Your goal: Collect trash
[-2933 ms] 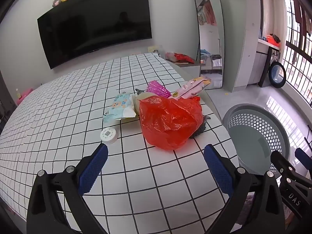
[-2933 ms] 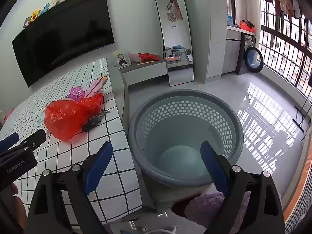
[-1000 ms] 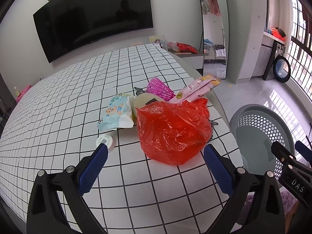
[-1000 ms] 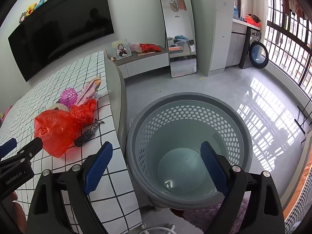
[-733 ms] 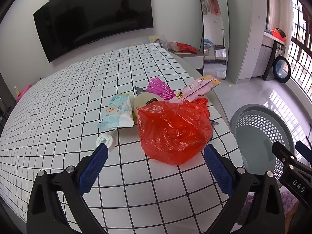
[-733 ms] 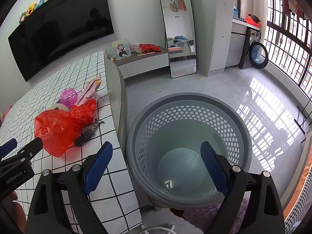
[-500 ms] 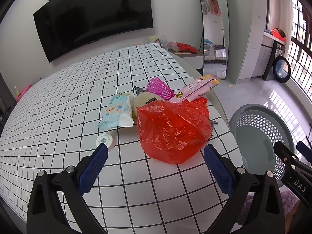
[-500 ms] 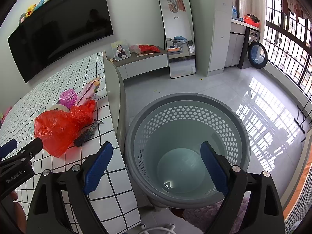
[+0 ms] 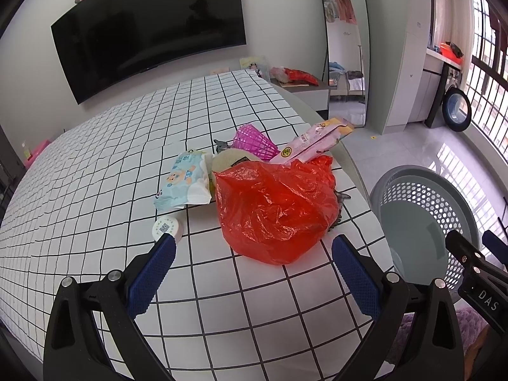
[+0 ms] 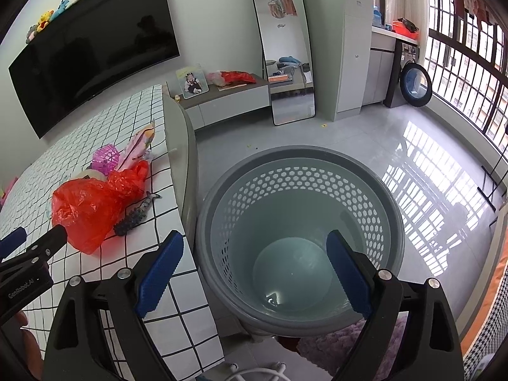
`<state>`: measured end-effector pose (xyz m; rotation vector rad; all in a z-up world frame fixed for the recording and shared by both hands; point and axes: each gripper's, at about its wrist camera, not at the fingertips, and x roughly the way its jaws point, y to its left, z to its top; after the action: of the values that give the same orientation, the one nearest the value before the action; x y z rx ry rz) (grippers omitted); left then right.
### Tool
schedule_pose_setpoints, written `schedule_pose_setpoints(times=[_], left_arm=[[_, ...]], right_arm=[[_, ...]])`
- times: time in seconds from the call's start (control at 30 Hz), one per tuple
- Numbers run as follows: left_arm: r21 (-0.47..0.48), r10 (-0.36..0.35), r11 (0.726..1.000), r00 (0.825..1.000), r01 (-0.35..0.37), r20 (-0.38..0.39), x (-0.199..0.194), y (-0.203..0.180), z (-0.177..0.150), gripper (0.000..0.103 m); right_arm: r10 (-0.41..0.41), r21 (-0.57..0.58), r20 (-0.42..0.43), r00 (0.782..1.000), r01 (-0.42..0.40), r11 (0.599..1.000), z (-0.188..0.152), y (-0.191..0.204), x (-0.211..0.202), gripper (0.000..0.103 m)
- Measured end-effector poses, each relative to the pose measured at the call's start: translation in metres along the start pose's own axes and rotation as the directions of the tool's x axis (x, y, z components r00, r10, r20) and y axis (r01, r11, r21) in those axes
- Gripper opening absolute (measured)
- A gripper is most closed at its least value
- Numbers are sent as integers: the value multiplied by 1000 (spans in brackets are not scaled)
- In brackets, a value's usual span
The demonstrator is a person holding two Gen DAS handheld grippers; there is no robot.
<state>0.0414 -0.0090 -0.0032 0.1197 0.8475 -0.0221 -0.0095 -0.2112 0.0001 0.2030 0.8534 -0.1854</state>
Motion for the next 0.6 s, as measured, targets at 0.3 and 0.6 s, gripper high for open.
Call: schedule_pose_setpoints(times=[0.3, 0.6], left_arm=[[-1, -17, 1000, 1000, 17, -13, 5, 0, -1, 97], [-14, -30, 999, 1000, 30, -7, 3, 5, -4, 97]], right_arm=[[-8, 0, -4, 1000, 8, 1000, -2, 1, 1, 87], [2, -5, 18, 1000, -2, 1000, -7, 5, -7, 87]])
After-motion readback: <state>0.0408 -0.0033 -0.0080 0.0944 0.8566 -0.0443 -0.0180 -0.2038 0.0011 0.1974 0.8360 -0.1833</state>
